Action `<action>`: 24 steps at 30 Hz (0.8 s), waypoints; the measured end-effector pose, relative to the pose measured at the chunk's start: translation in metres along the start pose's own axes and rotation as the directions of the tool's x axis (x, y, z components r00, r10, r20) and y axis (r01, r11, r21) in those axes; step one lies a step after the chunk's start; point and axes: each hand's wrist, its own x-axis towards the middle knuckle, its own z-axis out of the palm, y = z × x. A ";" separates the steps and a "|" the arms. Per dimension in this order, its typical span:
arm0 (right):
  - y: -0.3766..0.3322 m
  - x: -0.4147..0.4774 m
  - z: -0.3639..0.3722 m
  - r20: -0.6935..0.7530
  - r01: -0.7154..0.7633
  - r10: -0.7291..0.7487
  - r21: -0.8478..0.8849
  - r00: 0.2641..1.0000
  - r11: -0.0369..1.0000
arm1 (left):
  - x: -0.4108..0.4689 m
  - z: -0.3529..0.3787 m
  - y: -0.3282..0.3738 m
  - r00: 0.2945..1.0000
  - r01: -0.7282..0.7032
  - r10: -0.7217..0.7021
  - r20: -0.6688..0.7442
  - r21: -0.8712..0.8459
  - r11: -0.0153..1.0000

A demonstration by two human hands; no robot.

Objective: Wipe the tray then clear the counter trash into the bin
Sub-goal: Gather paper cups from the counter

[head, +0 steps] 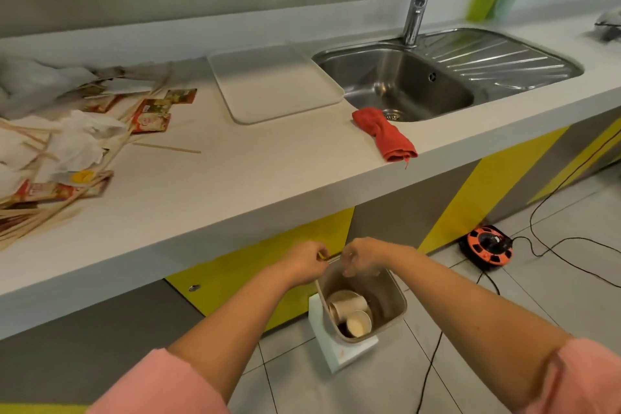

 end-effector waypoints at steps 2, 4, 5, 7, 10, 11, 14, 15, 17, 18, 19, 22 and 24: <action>-0.020 -0.010 -0.015 0.061 -0.017 0.019 -0.033 0.998 0.999 | -0.005 -0.014 0.002 1.000 -0.018 0.019 0.000 0.029 0.999; -0.043 -0.020 -0.033 0.132 -0.036 0.043 -0.052 0.990 0.998 | -0.011 -0.033 0.004 0.999 -0.045 0.045 -0.007 0.053 0.998; -0.055 -0.025 -0.042 0.164 -0.034 0.043 -0.052 0.986 0.998 | -0.014 -0.042 0.004 0.998 -0.057 0.057 -0.007 0.054 0.997; -0.083 -0.032 -0.059 0.192 -0.014 0.029 -0.079 0.981 0.997 | -0.023 -0.066 0.003 0.997 -0.082 0.082 0.003 0.027 0.996; -0.113 -0.043 -0.083 0.212 0.002 0.023 -0.119 0.977 0.993 | -0.034 -0.097 0.003 0.995 -0.103 0.103 0.015 -0.021 0.994; -0.126 -0.046 -0.091 0.214 0.013 0.015 -0.131 0.977 0.991 | -0.039 -0.110 0.001 0.994 -0.112 0.112 0.004 -0.030 0.993; -0.168 -0.051 -0.113 0.174 0.038 -0.003 -0.197 0.985 0.980 | -0.054 -0.150 -0.012 0.989 -0.137 0.135 -0.056 -0.027 0.990; -0.181 -0.051 -0.120 0.147 0.043 -0.010 -0.226 0.989 0.973 | -0.058 -0.162 -0.018 0.987 -0.139 0.137 -0.089 -0.023 0.990; -0.209 -0.047 -0.130 0.077 0.063 -0.042 -0.295 0.996 0.953 | -0.064 -0.187 -0.035 0.975 -0.140 0.135 -0.176 -0.015 0.990; -0.222 -0.044 -0.134 0.038 0.079 -0.070 -0.325 0.997 0.942 | -0.067 -0.198 -0.044 0.966 -0.139 0.132 -0.223 -0.014 0.990; -0.236 -0.041 -0.137 0.000 0.099 -0.106 -0.349 0.994 0.932 | -0.070 -0.209 -0.054 0.954 -0.134 0.124 -0.272 -0.017 0.991; -0.281 -0.030 -0.143 -0.106 0.164 -0.221 -0.386 0.970 0.908 | -0.079 -0.241 -0.089 0.920 -0.120 0.102 -0.378 -0.025 0.992; -0.311 -0.021 -0.144 -0.164 0.203 -0.287 -0.395 0.944 0.896 | -0.085 -0.260 -0.113 0.905 -0.101 0.084 -0.416 -0.020 0.995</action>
